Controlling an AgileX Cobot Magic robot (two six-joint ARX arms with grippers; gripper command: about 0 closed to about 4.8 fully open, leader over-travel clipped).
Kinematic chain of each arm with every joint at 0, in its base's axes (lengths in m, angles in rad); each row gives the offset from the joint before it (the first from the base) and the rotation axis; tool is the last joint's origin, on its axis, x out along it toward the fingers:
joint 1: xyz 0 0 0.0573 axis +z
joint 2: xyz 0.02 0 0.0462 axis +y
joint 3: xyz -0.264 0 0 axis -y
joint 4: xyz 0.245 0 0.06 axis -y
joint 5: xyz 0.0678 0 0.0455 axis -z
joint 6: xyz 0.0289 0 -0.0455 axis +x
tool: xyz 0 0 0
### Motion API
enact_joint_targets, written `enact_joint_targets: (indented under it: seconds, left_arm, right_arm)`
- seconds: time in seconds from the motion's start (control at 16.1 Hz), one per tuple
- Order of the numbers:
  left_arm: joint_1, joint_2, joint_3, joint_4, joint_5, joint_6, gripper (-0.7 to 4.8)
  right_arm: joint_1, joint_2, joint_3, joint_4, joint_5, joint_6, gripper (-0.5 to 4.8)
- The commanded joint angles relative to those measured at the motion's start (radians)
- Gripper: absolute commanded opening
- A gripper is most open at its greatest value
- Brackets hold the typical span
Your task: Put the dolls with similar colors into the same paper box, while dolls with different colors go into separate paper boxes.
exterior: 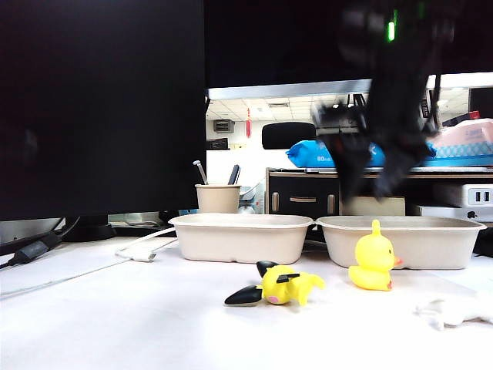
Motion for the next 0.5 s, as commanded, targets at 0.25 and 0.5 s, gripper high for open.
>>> enact_joint_targets:
  seconds: [0.25,0.5]
  left_arm:
    - [0.0,0.24,0.001,0.009,0.001,0.0,-0.05]
    - [0.0,0.27,0.001,0.009,0.001,0.0,-0.05]
  right_arm:
    - [0.162,-0.069,-0.006,-0.207,-0.145,-0.084,2.85]
    - [0.207,-0.029,-0.01,-0.228,-0.283,-0.102,2.85]
